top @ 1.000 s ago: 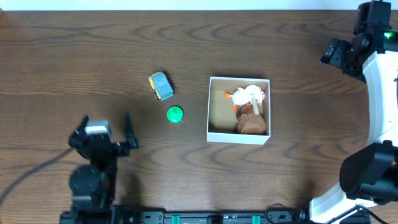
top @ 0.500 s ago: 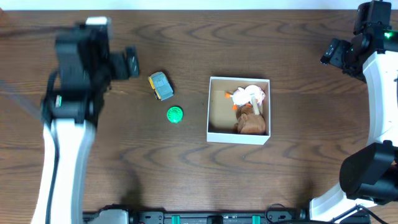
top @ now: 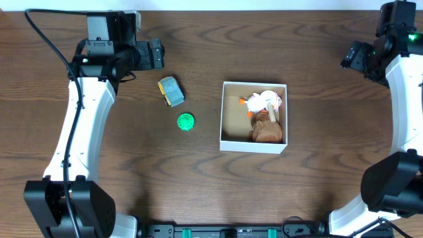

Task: Pack container
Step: 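Move the left gripper forward over the yellow-grey toy dump truck, then descend and close the left gripper on the dump truck, lift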

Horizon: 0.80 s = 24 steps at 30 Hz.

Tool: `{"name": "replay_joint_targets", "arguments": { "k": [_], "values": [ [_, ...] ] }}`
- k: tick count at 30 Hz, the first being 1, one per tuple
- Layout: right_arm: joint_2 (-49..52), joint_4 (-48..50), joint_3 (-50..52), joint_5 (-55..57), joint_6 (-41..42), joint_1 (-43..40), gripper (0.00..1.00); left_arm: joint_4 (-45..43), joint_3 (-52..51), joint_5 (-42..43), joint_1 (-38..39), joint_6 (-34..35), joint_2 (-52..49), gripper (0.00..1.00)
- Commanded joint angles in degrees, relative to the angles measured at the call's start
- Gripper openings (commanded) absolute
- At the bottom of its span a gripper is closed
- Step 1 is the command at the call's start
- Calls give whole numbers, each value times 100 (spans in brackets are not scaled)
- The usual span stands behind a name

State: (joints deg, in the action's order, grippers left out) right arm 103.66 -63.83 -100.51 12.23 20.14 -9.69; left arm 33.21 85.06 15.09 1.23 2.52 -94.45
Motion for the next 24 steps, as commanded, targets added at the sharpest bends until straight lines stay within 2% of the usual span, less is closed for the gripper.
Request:
{"name": "replay_joint_targets", "arguments": {
  "k": [1,9,16,21,24],
  "values": [
    [-15,-7,-70,39,-68,-20,99,83,109,79,59,313,-319,98],
    [-15,-7,-70,39,-68,-20,99,103,109,55,588,1088,-1071,98],
    [-15,-7,-70,39,-68,-20,99,326,109,-1252,975,2334,-1303,98],
    [-15,-7,-70,39,-68,-20,99,341,98,-1532,1038,3239,-1320,98],
    [-15,-7,-70,39,-68,-20,99,365,76,-1733,1038,3451,-1414,98]
  ]
}}
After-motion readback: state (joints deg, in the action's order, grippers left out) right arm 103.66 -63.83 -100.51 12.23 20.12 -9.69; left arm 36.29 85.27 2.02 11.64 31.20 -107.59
